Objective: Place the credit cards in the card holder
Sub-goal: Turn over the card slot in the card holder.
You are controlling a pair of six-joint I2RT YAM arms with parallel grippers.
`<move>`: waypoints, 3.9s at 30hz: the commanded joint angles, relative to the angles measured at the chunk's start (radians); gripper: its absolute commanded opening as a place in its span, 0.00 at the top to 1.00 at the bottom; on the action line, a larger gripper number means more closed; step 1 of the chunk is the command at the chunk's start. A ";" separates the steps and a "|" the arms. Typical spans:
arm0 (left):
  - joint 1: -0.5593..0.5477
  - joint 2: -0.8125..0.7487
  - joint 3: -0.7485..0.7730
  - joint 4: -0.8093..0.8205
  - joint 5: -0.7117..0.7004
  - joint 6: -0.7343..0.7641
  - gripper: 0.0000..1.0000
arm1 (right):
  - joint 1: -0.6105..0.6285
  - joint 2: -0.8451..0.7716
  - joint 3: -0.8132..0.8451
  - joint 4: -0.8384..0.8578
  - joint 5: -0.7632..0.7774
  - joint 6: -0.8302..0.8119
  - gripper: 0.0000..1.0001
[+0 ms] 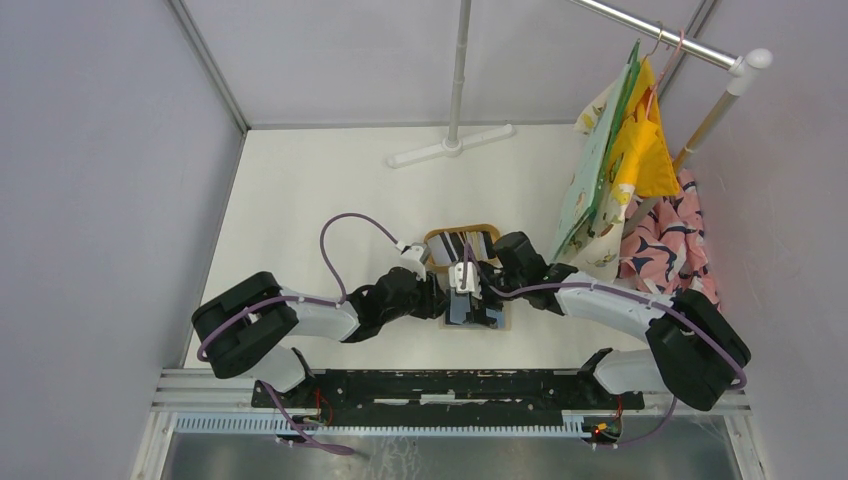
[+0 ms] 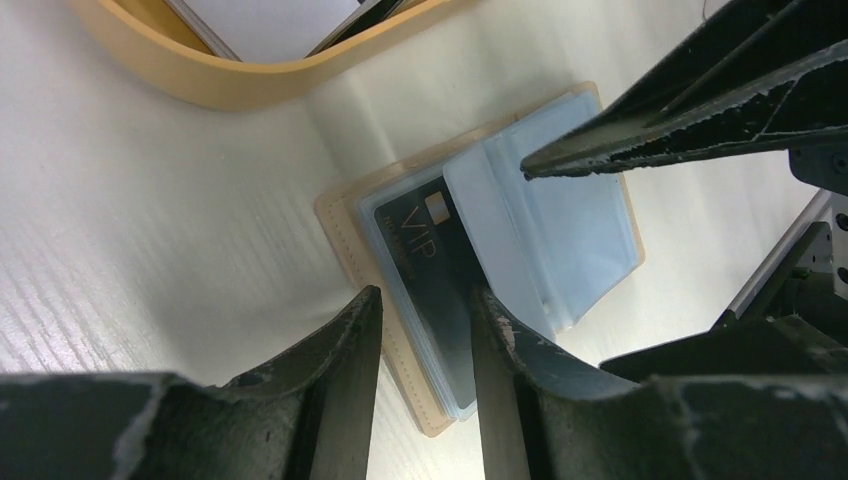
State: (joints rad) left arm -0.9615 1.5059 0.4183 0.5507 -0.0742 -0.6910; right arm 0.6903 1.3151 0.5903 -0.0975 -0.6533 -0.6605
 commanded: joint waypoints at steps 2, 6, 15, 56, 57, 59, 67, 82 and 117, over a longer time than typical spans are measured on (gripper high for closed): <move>-0.004 0.007 0.008 0.067 0.017 -0.018 0.55 | 0.053 -0.011 0.006 0.016 0.167 -0.045 0.02; -0.005 0.011 0.008 0.070 0.019 -0.022 0.55 | 0.082 0.023 0.031 -0.008 0.202 -0.022 0.02; -0.005 0.005 0.007 0.071 0.015 -0.026 0.55 | 0.104 0.057 0.054 -0.006 0.235 0.074 0.02; -0.004 -0.104 0.005 -0.100 -0.101 0.003 0.55 | 0.070 0.014 0.066 -0.007 0.305 0.123 0.02; -0.005 -0.116 0.003 -0.109 -0.108 0.005 0.55 | 0.069 0.015 0.066 -0.007 0.308 0.122 0.02; -0.004 -0.137 -0.001 -0.123 -0.117 0.007 0.55 | 0.067 0.017 0.066 -0.007 0.309 0.125 0.02; -0.004 -0.156 -0.003 -0.134 -0.120 0.012 0.58 | 0.059 0.015 0.066 -0.008 0.307 0.127 0.02; -0.008 -0.045 0.036 -0.041 -0.024 0.009 0.71 | 0.042 0.007 0.065 -0.012 0.288 0.126 0.02; -0.054 0.039 0.131 -0.040 -0.016 0.021 0.71 | 0.029 -0.011 0.061 0.002 0.350 0.133 0.02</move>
State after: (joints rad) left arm -1.0088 1.5528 0.5140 0.4728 -0.0940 -0.6903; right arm 0.7300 1.3396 0.6159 -0.1291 -0.3553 -0.5457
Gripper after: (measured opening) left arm 0.291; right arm 0.979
